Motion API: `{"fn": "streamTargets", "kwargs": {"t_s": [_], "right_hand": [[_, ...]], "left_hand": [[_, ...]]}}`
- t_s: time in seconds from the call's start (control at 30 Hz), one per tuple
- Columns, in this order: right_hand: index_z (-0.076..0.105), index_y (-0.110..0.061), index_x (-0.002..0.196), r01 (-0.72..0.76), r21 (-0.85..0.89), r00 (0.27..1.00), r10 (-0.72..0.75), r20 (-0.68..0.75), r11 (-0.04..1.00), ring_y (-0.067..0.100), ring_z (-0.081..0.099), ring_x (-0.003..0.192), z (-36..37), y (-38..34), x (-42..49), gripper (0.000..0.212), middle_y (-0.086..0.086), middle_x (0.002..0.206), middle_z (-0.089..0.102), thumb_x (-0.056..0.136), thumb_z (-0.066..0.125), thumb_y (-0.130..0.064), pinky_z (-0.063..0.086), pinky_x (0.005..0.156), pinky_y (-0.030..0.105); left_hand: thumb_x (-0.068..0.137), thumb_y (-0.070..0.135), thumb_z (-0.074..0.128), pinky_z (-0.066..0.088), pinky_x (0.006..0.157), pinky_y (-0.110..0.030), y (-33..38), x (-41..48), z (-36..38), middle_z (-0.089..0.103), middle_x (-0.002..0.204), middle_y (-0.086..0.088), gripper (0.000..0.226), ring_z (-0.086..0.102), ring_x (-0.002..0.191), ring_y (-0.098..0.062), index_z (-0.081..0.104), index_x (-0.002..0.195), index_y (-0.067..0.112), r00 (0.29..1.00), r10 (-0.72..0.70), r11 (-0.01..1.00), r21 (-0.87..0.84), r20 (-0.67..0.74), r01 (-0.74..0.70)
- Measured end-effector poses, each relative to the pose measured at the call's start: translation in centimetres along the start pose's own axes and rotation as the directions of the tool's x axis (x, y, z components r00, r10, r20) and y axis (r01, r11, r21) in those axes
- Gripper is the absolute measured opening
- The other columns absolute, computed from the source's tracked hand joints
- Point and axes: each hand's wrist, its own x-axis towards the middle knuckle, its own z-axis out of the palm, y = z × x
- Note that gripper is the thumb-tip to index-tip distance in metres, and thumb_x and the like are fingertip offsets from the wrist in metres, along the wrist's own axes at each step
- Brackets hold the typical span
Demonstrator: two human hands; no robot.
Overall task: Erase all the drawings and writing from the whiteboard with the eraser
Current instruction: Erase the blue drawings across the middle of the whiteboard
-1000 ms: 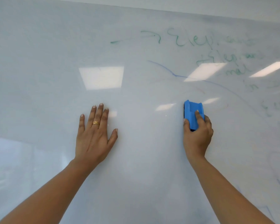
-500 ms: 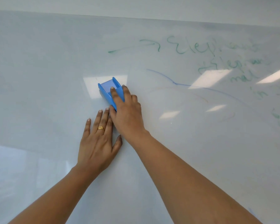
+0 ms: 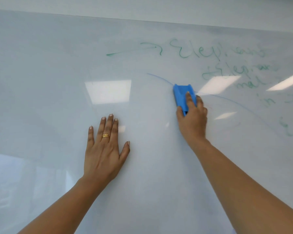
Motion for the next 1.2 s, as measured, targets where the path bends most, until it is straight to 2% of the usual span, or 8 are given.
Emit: {"fn": "streamTargets", "kwargs": {"t_s": [0.17, 0.37, 0.57, 0.77, 0.93, 1.07, 1.13, 1.2], "right_hand": [[0.030, -0.018, 0.145, -0.246, 0.029, 0.965, 0.248, -0.085, 0.969, 0.038, 0.033, 0.124, -2.9, 6.3, 0.3, 0.053, 0.013, 0.149, 0.026, 0.095, 0.046, -0.025, 0.031, 0.101, 0.041], [0.027, -0.017, 0.146, -0.307, 0.034, 0.947, 0.308, -0.086, 0.951, 0.037, 0.032, 0.122, -2.5, 5.8, 0.2, 0.052, 0.013, 0.150, 0.022, 0.096, 0.044, -0.024, 0.033, 0.099, 0.044], [0.023, -0.020, 0.147, -0.100, 0.005, 0.995, 0.100, 0.009, 0.995, 0.034, 0.030, 0.123, -0.2, -0.7, 0.5, 0.054, 0.012, 0.152, 0.017, 0.096, 0.043, -0.027, 0.032, 0.102, 0.041], [0.019, -0.023, 0.147, 0.153, -0.011, 0.984, -0.151, 0.096, 0.988, 0.030, 0.030, 0.123, 2.5, -8.3, -0.7, 0.053, 0.011, 0.153, 0.012, 0.098, 0.038, -0.029, 0.032, 0.100, 0.036], [0.017, -0.024, 0.148, 0.410, 0.036, 0.895, -0.410, 0.174, 0.911, 0.029, 0.030, 0.124, 4.8, -14.3, -2.7, 0.053, 0.010, 0.154, 0.009, 0.099, 0.034, -0.030, 0.031, 0.099, 0.035], [0.021, -0.026, 0.147, 0.574, 0.051, 0.799, -0.572, 0.186, 0.818, 0.027, 0.034, 0.119, 6.1, -17.1, -2.6, 0.051, 0.008, 0.154, 0.012, 0.098, 0.035, -0.026, 0.032, 0.096, 0.035], [0.021, -0.027, 0.147, 0.621, 0.073, 0.755, -0.621, 0.209, 0.780, 0.027, 0.035, 0.119, 6.3, -17.6, -1.7, 0.051, 0.008, 0.154, 0.012, 0.097, 0.035, -0.025, 0.033, 0.096, 0.035], [0.021, -0.028, 0.147, 0.666, 0.075, 0.714, -0.664, 0.220, 0.742, 0.026, 0.035, 0.120, 6.4, -17.7, -0.7, 0.051, 0.007, 0.154, 0.013, 0.098, 0.035, -0.027, 0.034, 0.097, 0.035]], "left_hand": [[0.092, 0.044, 0.027, 0.002, 0.113, -0.036, 0.6, -0.2, 0.1, 0.032, 0.150, -0.012, 0.067, 0.026, 0.138, -0.023, 0.034, 0.141, 0.000, 1.000, -0.003, 1.000, 0.004, -0.003, 0.003], [0.092, 0.044, 0.026, 0.003, 0.113, -0.037, 0.8, -0.1, 0.1, 0.031, 0.150, -0.012, 0.067, 0.027, 0.139, -0.024, 0.033, 0.142, 0.001, 1.000, -0.008, 1.000, -0.002, 0.006, 0.008], [0.091, 0.044, 0.028, 0.009, 0.113, -0.038, 0.7, -0.3, -0.1, 0.033, 0.149, -0.012, 0.066, 0.028, 0.138, -0.024, 0.035, 0.142, 0.002, 1.000, -0.023, 1.000, -0.011, 0.009, 0.023], [0.090, 0.045, 0.029, 0.011, 0.112, -0.038, 0.6, -0.2, -0.3, 0.035, 0.149, -0.011, 0.066, 0.027, 0.139, -0.022, 0.036, 0.141, 0.004, 1.000, -0.017, 1.000, -0.026, 0.013, 0.017], [0.091, 0.049, 0.027, 0.008, 0.112, -0.036, 0.0, -0.1, -0.3, 0.042, 0.143, -0.016, 0.068, 0.028, 0.137, -0.023, 0.040, 0.138, 0.001, 0.999, 0.018, 0.998, -0.052, 0.037, -0.016], [0.093, 0.058, 0.001, 0.013, 0.110, -0.034, -0.3, 0.3, -0.7, 0.046, 0.137, -0.025, 0.086, 0.042, 0.130, -0.035, 0.042, 0.135, -0.005, 0.995, -0.043, 0.994, -0.100, 0.085, 0.051], [0.094, 0.055, 0.008, 0.016, 0.108, -0.034, -0.5, 0.6, -0.9, 0.048, 0.134, -0.025, 0.081, 0.045, 0.127, -0.036, 0.043, 0.133, -0.007, 0.996, -0.051, 0.994, -0.090, 0.070, 0.057], [0.093, 0.051, 0.025, 0.016, 0.108, -0.034, -0.9, 1.2, -0.7, 0.049, 0.135, -0.023, 0.072, 0.046, 0.127, -0.035, 0.044, 0.133, -0.006, 0.999, -0.042, 0.997, -0.070, 0.028, 0.044]]}}
